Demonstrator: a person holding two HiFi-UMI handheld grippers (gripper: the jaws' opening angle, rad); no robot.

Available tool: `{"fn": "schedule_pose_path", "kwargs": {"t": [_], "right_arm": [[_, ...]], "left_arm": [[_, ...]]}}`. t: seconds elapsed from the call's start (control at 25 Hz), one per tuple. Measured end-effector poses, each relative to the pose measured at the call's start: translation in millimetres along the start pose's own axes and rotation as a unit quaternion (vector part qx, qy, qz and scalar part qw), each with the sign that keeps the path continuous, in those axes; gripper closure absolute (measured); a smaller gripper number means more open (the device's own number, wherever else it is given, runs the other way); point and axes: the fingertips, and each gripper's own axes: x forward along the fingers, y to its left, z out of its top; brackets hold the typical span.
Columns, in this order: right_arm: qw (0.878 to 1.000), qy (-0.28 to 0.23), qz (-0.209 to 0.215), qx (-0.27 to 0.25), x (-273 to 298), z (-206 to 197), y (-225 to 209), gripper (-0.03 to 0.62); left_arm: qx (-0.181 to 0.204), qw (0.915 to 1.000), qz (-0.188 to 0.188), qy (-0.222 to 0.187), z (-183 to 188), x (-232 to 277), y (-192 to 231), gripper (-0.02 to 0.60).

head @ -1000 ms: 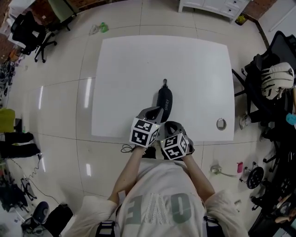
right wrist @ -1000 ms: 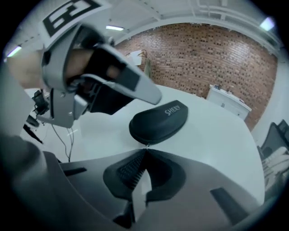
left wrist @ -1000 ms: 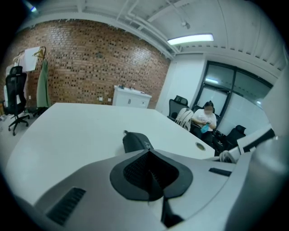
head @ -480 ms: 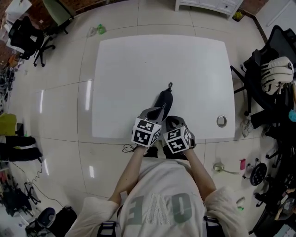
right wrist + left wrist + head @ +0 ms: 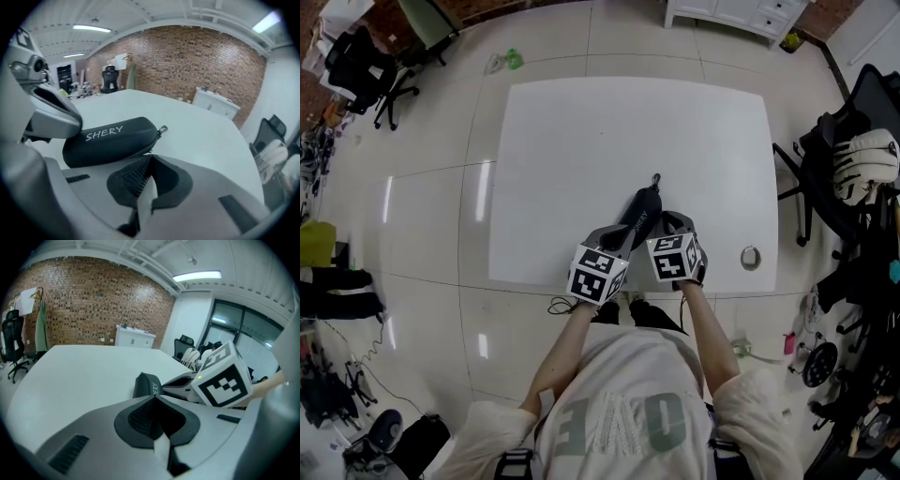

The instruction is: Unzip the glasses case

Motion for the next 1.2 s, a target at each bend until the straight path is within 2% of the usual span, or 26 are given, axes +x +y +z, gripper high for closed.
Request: {"fn": "schedule_pose_path", "kwargs": {"t": [0.04, 0.12, 0.32, 0.44, 0.76, 0.92, 1.08, 1.2], "right_arm": [[0.999, 0.005, -0.018, 0.037, -2, -4, -7, 0.595], [0.996, 0.011, -0.015, 0.089, -11, -14, -4, 0.595], [0.996, 0.005, 0.091, 0.018, -45, -22, 75, 0.595], [0.992, 0.003, 0.126, 0.016, -57, -26, 102, 0.595], [0.994, 0.021, 0.105, -0.013, -56, -42, 86, 0.595], [0.996, 0.028, 0.081, -0.014, -54, -52, 60, 0.595], [0.998, 0.03, 0.061, -0.018, -47, -44, 32, 0.595], [0.997, 0.038, 0.064, -0.018, -45, -40, 35, 0.595]], "left_arm": [[-0.001, 1.0, -0.001, -0.005, 3, -3, -1, 0.578], [-0.005, 0.9998, -0.005, -0.017, 10, -8, -3, 0.578], [0.007, 0.9996, -0.013, -0.025, 13, -5, -10, 0.578], [0.023, 0.9996, -0.011, -0.01, 6, -2, -8, 0.578], [0.0, 0.9998, -0.021, -0.001, -7, 3, -11, 0.578], [-0.005, 0.9997, -0.025, 0.001, -8, 6, -13, 0.578], [-0.009, 0.9996, -0.027, -0.001, -6, 7, -12, 0.578], [-0.005, 0.9997, -0.023, 0.001, -3, 7, -9, 0.578]]}}
